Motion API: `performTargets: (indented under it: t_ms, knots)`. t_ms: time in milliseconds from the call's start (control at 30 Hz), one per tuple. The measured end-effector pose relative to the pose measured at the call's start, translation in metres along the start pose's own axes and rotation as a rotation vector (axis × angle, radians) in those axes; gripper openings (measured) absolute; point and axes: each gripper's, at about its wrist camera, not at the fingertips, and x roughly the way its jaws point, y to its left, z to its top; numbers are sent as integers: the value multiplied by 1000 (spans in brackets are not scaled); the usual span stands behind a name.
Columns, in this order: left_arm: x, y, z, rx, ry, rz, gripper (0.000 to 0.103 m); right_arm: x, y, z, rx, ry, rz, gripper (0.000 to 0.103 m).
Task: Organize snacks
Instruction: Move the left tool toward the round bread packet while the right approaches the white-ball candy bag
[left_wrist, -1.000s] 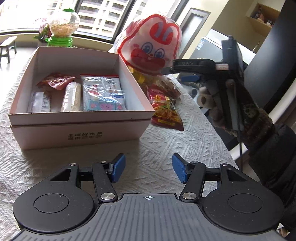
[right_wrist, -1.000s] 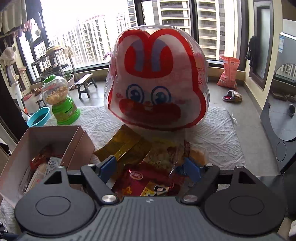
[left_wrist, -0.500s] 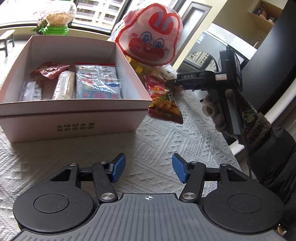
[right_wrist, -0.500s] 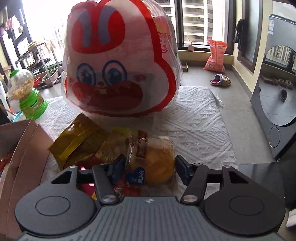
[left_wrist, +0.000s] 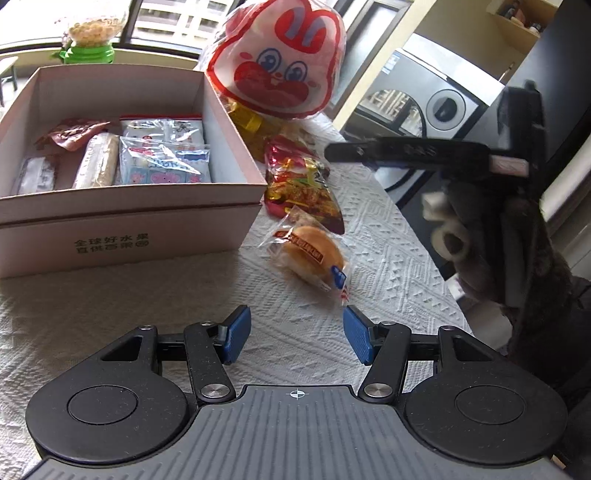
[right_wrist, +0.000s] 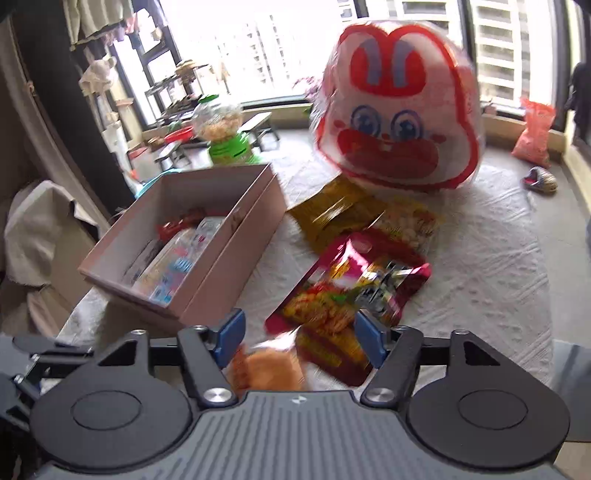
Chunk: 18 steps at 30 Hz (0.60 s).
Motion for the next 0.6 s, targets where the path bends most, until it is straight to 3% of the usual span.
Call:
performTargets:
  t_ms: [100,200,300,400,533,600]
  knots:
    - [0,-3,-1,5,5,-1,61,33,-10,23,23,-25,-192,75]
    - [-2,-3,-2,7,10,4,61,76,-24,44,71,20,-263,76]
    - [-5,2,-5,-8,10,16,61,112,-42,56,146,79,-284,76]
    - [-8,10,-6,-37,3,21,61,123,-56,56,242,88,-232,75]
    - [-9,16,-6,-72,-9,10,61,97,-54,45,231,73,-147,54]
    - [-9,16,-6,-75,-11,4,61,73,-51,37,191,42,-146,46]
